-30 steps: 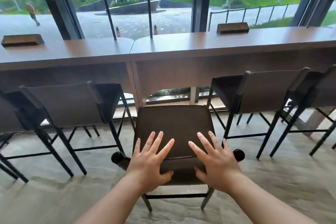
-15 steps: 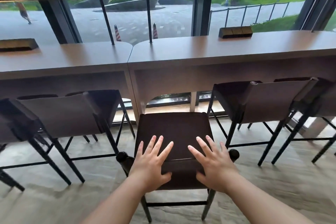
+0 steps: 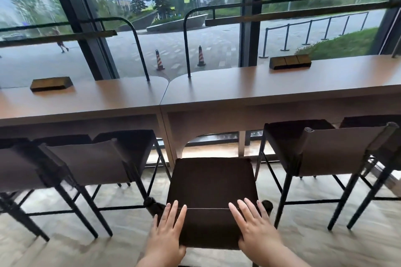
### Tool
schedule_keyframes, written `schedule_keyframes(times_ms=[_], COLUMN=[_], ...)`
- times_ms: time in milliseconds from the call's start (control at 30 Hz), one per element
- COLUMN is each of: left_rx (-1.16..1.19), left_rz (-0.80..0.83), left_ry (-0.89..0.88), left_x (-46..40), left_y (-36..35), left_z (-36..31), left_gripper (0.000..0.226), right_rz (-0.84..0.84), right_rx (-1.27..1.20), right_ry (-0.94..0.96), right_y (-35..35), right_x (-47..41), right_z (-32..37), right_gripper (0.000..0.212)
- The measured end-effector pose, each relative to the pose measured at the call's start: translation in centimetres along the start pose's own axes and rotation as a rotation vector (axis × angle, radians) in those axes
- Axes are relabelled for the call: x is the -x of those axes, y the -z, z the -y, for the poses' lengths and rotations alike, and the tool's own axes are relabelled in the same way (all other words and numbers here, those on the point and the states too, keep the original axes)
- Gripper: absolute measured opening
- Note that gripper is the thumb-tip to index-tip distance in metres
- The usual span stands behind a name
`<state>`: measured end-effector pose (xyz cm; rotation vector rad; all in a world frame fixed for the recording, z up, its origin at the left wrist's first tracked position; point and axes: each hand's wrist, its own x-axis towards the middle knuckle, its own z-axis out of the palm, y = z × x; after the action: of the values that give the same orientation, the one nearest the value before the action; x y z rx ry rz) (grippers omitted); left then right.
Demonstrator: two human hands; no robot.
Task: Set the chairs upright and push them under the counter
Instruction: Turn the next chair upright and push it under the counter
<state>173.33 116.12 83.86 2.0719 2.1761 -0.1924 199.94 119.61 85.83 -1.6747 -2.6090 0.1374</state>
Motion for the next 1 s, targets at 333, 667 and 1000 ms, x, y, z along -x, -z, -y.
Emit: schedule_keyframes(times_ms=[333,667,1000], left_rx=[-0.116,-0.3,-0.464], left_rz=[-0.017,-0.151,-0.161], left_ry=[-0.064,-0.376,-0.558], left_x=[-1.3,-3.6,-5.2], left_y=[0.3,1.9,3.6], left_z=[3.4,8.1,9.3], left_gripper=[0.096,0.109,0.096], right_rz=[0.033,0.044,0.164], right_rx=[0.073,0.318,0.389], right_ry=[-0.025,-0.151,-0.157], right_y=[-0.8,-0.8,0.3], right_x=[0.0,0.2,-1.5], right_z=[0.4,0.8,-1.0], right_gripper=[0.095,0.092,0.069])
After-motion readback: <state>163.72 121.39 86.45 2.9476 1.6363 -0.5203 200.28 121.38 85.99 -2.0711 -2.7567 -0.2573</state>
